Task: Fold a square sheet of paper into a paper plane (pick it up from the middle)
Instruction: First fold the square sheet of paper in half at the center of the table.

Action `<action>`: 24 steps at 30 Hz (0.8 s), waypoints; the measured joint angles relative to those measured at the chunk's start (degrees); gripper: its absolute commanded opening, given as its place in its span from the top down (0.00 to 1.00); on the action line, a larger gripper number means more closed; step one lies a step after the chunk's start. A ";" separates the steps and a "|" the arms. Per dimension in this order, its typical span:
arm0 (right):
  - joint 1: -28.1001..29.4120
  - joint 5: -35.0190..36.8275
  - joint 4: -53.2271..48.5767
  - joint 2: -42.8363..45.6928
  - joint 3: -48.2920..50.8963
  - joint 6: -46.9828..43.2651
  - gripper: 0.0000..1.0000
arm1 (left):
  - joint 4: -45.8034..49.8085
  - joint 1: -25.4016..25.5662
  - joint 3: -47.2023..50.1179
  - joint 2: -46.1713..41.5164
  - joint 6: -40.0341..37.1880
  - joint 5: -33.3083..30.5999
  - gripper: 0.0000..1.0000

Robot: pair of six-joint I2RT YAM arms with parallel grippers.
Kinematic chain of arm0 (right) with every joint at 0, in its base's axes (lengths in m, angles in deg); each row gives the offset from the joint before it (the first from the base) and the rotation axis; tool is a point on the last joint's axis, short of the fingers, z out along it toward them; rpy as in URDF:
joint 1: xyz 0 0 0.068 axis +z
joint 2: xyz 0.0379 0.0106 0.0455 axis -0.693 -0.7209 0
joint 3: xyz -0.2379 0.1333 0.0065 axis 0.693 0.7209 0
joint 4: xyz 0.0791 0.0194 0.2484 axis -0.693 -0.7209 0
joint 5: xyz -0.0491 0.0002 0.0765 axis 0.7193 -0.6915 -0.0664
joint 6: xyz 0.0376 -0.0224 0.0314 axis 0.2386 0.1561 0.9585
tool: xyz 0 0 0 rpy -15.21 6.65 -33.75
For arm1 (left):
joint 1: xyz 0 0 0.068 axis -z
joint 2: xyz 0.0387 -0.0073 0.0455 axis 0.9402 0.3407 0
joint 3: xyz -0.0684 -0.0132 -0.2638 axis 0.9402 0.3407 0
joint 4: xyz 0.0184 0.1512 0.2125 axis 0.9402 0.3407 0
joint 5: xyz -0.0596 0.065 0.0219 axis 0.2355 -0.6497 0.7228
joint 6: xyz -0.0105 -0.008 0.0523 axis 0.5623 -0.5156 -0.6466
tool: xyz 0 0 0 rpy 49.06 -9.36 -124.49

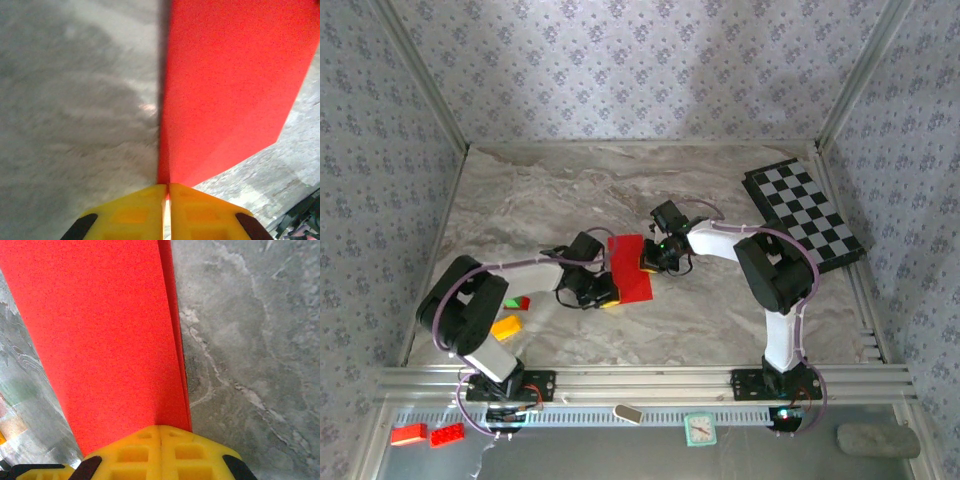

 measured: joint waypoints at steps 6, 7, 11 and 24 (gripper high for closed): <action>0.00 0.00 0.04 0.13 0.00 0.02 0.94 | 5.79 0.07 -0.22 -3.21 -0.37 -0.81 0.88; 0.00 0.00 0.04 0.15 0.00 0.02 0.94 | 5.84 0.11 -0.48 -3.69 -0.13 -0.83 0.88; 0.00 0.00 0.07 0.17 0.00 0.02 0.94 | 3.65 0.11 -2.91 -4.46 1.05 -0.83 0.88; 0.00 0.00 0.11 0.22 0.00 0.04 0.94 | -2.12 0.59 -7.13 6.91 3.48 -0.81 0.88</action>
